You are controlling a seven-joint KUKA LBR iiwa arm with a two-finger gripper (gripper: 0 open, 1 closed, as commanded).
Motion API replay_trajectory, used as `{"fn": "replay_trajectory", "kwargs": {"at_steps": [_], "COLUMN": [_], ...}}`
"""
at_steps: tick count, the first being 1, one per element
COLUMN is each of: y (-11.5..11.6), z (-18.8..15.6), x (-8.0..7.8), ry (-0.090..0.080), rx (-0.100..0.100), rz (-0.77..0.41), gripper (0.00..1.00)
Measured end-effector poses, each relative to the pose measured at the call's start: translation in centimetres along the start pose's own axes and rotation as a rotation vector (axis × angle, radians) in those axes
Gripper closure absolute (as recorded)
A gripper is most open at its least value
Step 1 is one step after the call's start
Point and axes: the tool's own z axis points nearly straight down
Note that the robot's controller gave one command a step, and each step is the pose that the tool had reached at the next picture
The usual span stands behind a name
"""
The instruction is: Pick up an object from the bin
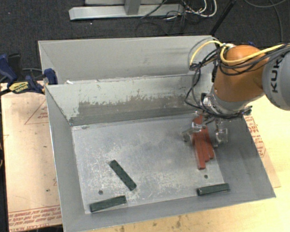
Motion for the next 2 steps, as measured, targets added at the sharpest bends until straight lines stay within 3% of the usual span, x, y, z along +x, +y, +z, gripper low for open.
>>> {"fn": "replay_trajectory", "kwargs": {"at_steps": [1, 2], "y": [1.43, 1.39], "z": [0.08, 0.07], "x": [-1.52, -1.42], "ry": [0.008, 0.008], "rx": [0.002, 0.003], "rz": [-0.183, -0.182], "gripper": [0.0, 1.0]}}
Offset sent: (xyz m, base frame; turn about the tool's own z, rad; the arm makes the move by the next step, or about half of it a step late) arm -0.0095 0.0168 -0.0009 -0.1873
